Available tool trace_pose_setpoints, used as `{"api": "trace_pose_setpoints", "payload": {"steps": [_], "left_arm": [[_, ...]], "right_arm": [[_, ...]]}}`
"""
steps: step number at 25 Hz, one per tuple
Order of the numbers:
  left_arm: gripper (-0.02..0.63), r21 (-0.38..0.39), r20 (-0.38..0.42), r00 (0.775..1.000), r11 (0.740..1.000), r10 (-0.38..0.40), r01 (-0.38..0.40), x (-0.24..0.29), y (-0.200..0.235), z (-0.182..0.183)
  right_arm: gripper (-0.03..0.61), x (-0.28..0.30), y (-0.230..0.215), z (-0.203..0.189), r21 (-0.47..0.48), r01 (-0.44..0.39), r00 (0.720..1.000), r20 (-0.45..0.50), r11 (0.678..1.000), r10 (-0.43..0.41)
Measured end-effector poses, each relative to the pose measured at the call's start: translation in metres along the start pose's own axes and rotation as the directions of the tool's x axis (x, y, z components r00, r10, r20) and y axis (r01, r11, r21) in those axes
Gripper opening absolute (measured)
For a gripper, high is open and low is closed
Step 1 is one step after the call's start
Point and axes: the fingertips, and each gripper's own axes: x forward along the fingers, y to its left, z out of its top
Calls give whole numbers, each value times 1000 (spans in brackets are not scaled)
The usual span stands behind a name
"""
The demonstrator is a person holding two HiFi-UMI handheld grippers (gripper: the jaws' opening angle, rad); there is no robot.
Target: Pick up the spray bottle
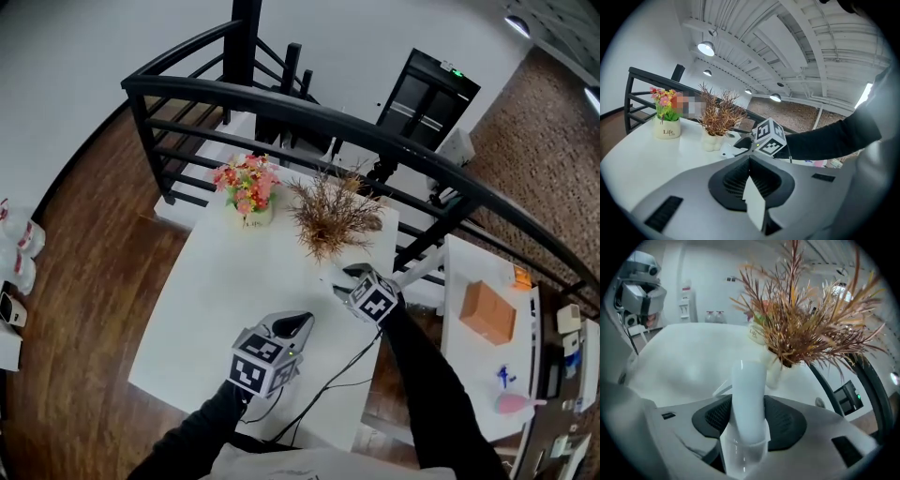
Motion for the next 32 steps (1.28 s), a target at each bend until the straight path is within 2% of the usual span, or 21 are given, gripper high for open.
{"api": "trace_pose_setpoints", "payload": {"steps": [3,6,8,11,13,15,17,23,27,32], "left_arm": [[-8,0,-2,1000,1000,2,-2,-16,-5,-1],[-8,3,-9,1000,1000,5,-5,-38,-14,-4],[-8,9,-12,1000,1000,8,-8,-54,-22,-6],[-8,27,-16,1000,1000,5,-5,-79,-37,-10],[-8,48,-14,1000,999,3,-2,-98,-50,-13],[-8,61,-6,1000,998,1,-1,-120,-61,-14],[-8,71,4,1000,997,-2,1,-140,-69,-16],[-8,105,31,999,994,-13,10,-187,-79,-19],[-8,127,62,998,992,-30,22,-208,-85,-15],[-8,158,83,995,987,-52,38,-221,-94,-8]], "right_arm": [[204,-34,31,23,159,-73,983,176,985,45],[204,-81,59,51,327,-158,924,381,932,23],[204,-115,74,69,417,-217,864,504,883,-26],[204,-167,96,89,512,-322,747,654,796,-119],[204,-198,114,99,548,-378,670,718,746,-189],[204,-222,132,109,570,-403,611,750,716,-253],[202,-239,149,119,582,-409,570,764,702,-302],[202,-276,193,155,572,-404,488,795,714,-361],[202,-297,209,165,575,-374,468,794,728,-388],[202,-314,218,171,581,-371,458,793,724,-402]]}}
